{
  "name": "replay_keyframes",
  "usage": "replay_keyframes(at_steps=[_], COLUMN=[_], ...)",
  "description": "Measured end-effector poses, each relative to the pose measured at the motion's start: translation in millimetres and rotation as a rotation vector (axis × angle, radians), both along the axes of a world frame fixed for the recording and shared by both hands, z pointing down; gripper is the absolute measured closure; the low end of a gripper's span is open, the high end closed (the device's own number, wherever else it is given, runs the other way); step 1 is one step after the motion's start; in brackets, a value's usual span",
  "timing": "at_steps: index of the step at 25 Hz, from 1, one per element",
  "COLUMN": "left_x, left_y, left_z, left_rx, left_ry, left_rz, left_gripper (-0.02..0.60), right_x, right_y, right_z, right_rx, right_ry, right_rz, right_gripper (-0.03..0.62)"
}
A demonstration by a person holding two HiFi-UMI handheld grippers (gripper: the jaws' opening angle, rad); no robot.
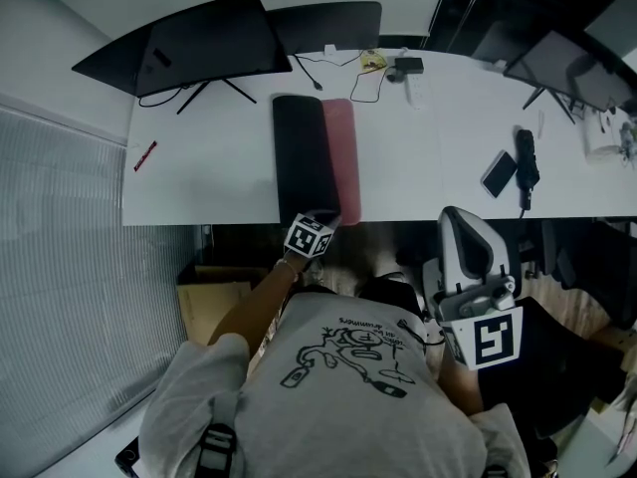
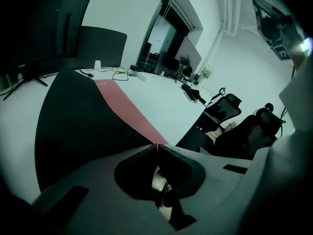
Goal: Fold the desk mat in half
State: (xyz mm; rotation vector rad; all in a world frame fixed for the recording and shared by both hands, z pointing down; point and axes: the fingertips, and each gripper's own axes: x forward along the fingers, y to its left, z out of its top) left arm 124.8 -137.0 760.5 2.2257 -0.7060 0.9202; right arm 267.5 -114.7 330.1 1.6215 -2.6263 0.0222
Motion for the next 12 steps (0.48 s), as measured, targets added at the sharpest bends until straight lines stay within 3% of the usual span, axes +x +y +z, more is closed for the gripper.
replay_keyframes(at_steps=[12], left_x=[29], left_y=[2], left_z=[3], left_rx=[-0.007], left_ry=[0.000], left_rz=[0.047], left_gripper=[0.555], right_x=[20], right_y=[2], right_z=[0], right_rx=[-0.004], right_ry=[-0.007], right_rz=[0.027], right_gripper=[0.585])
